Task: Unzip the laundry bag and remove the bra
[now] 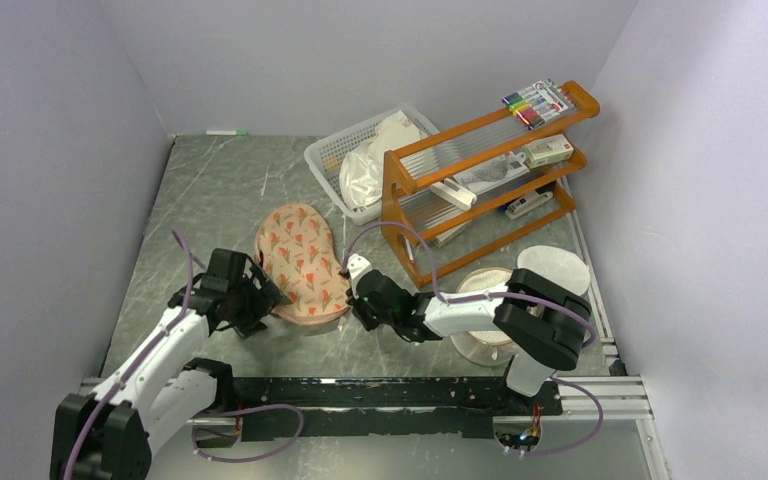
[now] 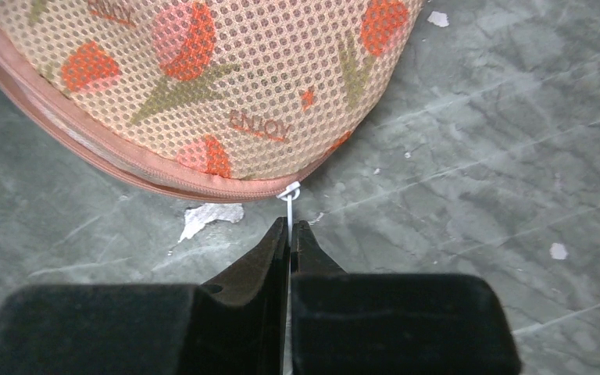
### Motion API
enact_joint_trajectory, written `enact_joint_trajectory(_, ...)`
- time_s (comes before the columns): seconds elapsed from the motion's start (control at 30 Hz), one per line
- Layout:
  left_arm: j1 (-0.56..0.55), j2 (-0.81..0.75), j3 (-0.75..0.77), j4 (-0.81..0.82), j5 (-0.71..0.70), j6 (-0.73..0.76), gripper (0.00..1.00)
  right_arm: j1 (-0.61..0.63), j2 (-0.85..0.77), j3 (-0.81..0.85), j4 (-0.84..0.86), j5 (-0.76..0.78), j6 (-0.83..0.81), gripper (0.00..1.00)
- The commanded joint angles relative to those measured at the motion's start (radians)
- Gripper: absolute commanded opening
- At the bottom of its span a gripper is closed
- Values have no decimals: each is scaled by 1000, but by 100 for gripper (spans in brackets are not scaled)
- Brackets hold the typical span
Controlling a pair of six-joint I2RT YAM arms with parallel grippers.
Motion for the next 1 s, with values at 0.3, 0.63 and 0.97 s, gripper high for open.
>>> enact_joint_trajectory(0.3, -272, 0, -45, 166, 16, -232, 92, 31, -25, -27, 89, -67, 143, 0)
enact_joint_trajectory(0.63, -281, 95, -74, 304, 12, -269, 69, 57, -23, -26, 96, -74, 163, 0)
enact_joint_trajectory(0.97, -281, -22, -120, 223, -53, -278, 22, 59, -21, -21, 61, -26, 132, 0)
